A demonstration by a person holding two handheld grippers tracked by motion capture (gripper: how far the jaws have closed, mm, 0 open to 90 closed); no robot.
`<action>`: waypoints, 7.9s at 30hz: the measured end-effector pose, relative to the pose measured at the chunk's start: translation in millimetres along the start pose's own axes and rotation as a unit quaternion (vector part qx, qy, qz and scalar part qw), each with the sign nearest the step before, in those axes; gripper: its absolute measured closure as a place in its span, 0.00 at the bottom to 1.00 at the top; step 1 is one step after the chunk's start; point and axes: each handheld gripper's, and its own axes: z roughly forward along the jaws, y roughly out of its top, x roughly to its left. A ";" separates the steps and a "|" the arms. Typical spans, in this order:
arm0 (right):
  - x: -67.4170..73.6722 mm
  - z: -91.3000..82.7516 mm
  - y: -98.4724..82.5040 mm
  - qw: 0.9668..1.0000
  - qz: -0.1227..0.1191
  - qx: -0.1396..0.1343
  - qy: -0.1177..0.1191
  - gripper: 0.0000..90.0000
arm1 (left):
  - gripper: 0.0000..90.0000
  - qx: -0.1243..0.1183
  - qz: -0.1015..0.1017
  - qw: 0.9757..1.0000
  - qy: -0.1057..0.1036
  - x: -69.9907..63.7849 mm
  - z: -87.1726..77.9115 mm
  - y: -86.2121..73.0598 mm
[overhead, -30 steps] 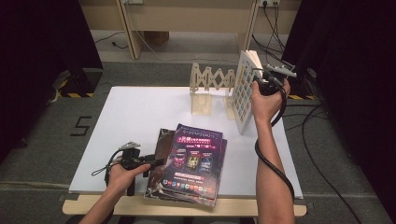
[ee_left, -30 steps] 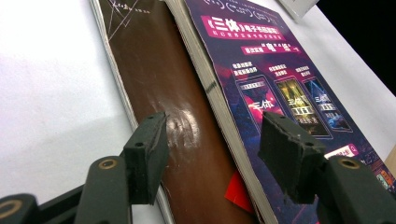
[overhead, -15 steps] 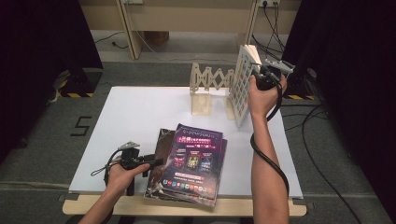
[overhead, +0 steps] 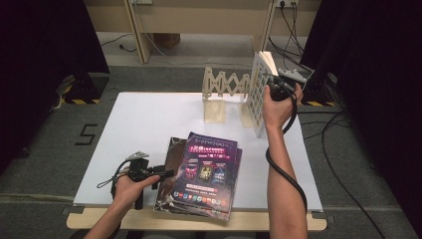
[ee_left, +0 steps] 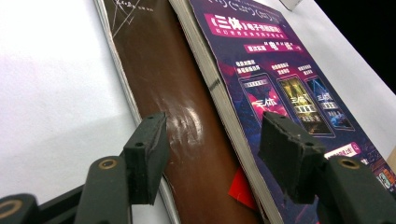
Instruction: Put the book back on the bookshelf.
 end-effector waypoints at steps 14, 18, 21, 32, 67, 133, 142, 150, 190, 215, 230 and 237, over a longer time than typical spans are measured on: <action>-3.8 -5.4 -1.4 1.000 0.001 0.000 -0.006 0.77 | 0.46 -0.001 0.003 1.000 -0.001 -0.5 -0.7 -0.6; -5.9 -7.5 -2.0 1.000 0.002 0.003 -0.006 0.76 | 0.46 -0.001 0.002 1.000 -0.001 -1.1 -0.4 -0.8; -6.0 -8.7 -2.8 1.000 0.003 0.003 -0.007 0.75 | 0.46 -0.001 0.003 1.000 -0.001 -1.2 -0.3 -0.5; -5.0 -13.2 -3.9 1.000 0.001 0.008 -0.002 0.70 | 0.46 -0.001 0.004 1.000 0.000 -2.0 -0.8 -0.6; -8.8 -34.9 -11.3 1.000 0.005 0.001 0.006 0.60 | 0.45 -0.002 0.009 1.000 0.000 -6.6 -1.0 1.2; 6.5 -88.9 -97.1 0.990 0.002 0.118 0.078 0.63 | 0.54 0.005 0.008 1.000 0.011 -14.6 20.2 13.2; 25.5 -79.4 -134.6 0.977 -0.001 0.180 0.116 0.63 | 0.57 0.013 0.006 1.000 0.024 -14.4 28.0 15.3; 43.9 -67.3 -161.5 0.959 -0.001 0.237 0.155 0.63 | 0.61 0.028 -0.011 0.999 0.015 -13.7 37.6 15.7; 64.5 -56.4 -181.9 0.926 0.016 0.310 0.214 0.69 | 0.75 0.019 -0.038 0.999 0.009 -10.5 35.4 15.0; 56.5 12.9 -163.6 0.929 0.059 0.305 0.202 0.55 | 0.74 0.016 -0.021 0.999 0.018 -13.1 35.8 13.5; 50.7 18.0 -160.6 0.924 0.073 0.307 0.217 0.63 | 0.74 0.018 -0.005 1.000 0.024 -14.7 36.5 14.1; 48.4 4.5 -146.8 0.930 0.091 0.271 0.232 0.72 | 0.75 0.016 -0.006 0.999 0.028 -14.5 35.6 13.5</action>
